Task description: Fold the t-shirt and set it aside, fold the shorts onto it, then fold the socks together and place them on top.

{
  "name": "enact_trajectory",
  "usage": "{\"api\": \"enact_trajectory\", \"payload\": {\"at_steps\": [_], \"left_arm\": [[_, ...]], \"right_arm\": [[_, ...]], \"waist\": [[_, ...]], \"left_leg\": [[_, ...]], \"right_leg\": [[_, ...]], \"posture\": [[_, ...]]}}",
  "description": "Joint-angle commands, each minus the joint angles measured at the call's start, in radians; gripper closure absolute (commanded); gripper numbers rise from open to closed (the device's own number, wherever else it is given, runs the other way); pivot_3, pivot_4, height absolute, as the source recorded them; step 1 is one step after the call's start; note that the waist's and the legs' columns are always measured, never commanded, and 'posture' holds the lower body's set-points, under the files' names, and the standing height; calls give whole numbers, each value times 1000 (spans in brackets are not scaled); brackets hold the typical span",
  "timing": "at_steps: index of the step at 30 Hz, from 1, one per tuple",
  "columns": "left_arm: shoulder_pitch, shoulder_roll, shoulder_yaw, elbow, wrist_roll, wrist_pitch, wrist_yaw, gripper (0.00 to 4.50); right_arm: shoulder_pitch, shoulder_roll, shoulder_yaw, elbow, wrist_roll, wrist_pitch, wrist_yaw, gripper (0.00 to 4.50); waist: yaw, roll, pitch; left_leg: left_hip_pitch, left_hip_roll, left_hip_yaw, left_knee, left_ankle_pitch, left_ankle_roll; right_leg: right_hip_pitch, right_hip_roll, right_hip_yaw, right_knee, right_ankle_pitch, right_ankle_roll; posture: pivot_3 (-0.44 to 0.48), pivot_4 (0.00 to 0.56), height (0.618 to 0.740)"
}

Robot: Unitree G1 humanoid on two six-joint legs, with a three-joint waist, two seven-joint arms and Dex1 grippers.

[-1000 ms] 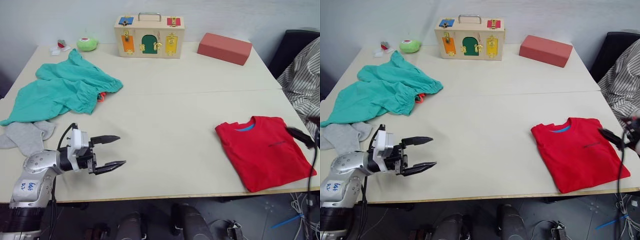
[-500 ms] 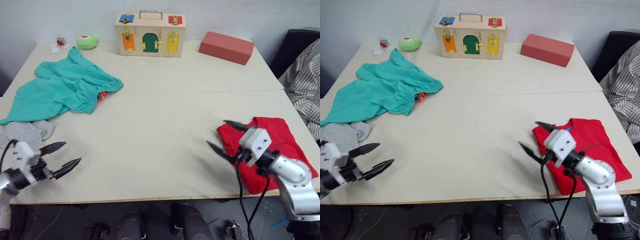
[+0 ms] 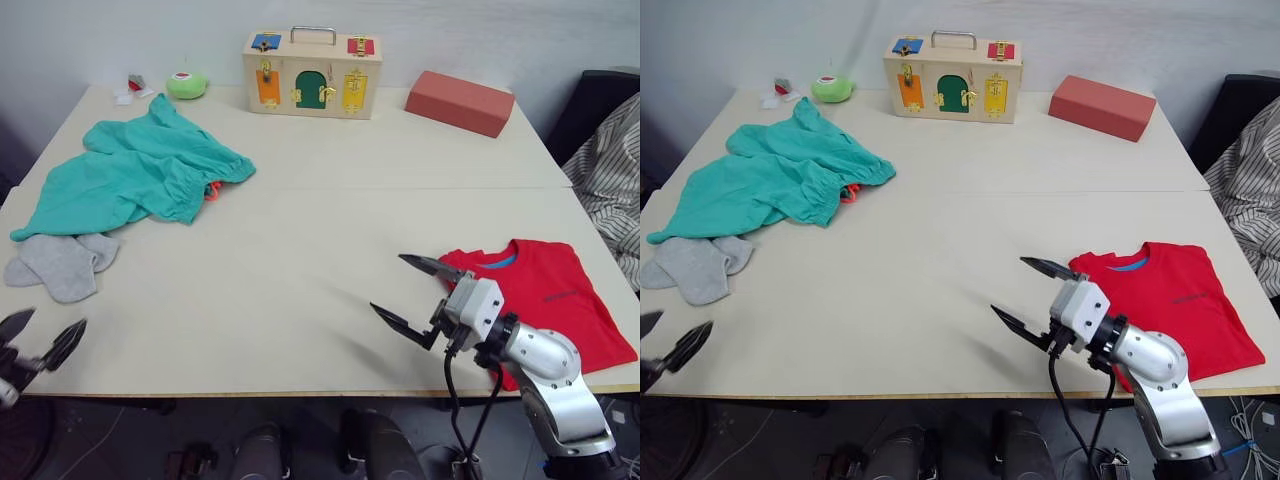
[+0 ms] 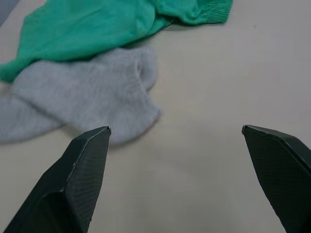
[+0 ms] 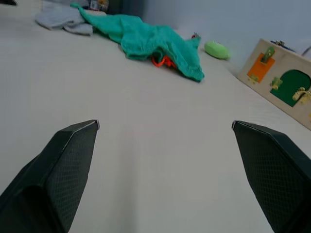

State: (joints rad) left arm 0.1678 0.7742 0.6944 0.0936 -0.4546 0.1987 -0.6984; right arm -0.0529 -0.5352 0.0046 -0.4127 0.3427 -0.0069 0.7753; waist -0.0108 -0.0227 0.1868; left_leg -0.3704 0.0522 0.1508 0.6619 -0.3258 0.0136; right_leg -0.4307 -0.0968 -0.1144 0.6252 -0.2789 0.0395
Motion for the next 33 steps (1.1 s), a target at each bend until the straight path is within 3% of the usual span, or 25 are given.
{"api": "enact_trajectory", "payload": {"at_steps": [1,7,13,21,25,29,33], "left_arm": [[-161,86,-113,52,88,4,30,0],[-684,169,-479,482,368,-157,-27,0],[-1072,107,-715,950,585,-383,-47,0],[-1267,-42,-745,1201,627,-333,-4,0],[-1279,-81,-777,1233,679,-278,92,871],[-1271,-93,-770,1243,686,-257,129,2174],[-1255,-109,-692,1250,617,-201,118,3400]], "right_arm": [[-42,11,13,-55,43,44,-5,19],[-107,40,26,-31,16,75,-48,19],[-89,43,8,-45,-5,88,-88,19],[-45,44,-1,-102,-21,110,-149,19],[-21,43,-12,-134,-29,122,-180,0],[1,43,-30,-156,-31,130,-208,0],[56,49,-19,-194,-36,138,-222,0]], "waist": [[2,0,0],[8,-1,0],[2,-3,-1],[5,-6,-1],[7,-7,-1],[4,-8,-1],[1,-8,-1]], "left_leg": [[-1,0,0,0,1,-2],[-2,-1,3,0,6,-1],[-5,-2,15,1,7,1],[-6,-3,23,3,5,5],[-4,-3,23,5,6,5],[-1,-4,23,6,7,6],[1,-3,23,5,8,4]], "right_leg": [[-1,0,0,0,0,0],[-2,2,-2,1,0,0],[-10,4,-5,6,1,2],[-13,9,-1,5,2,8],[-13,8,1,5,2,8],[-13,2,3,11,2,8],[-13,2,4,14,1,8]], "posture": [[0,150,740],[0,150,740],[0,150,740],[0,150,740],[0,150,740],[0,150,740],[0,150,740]]}}
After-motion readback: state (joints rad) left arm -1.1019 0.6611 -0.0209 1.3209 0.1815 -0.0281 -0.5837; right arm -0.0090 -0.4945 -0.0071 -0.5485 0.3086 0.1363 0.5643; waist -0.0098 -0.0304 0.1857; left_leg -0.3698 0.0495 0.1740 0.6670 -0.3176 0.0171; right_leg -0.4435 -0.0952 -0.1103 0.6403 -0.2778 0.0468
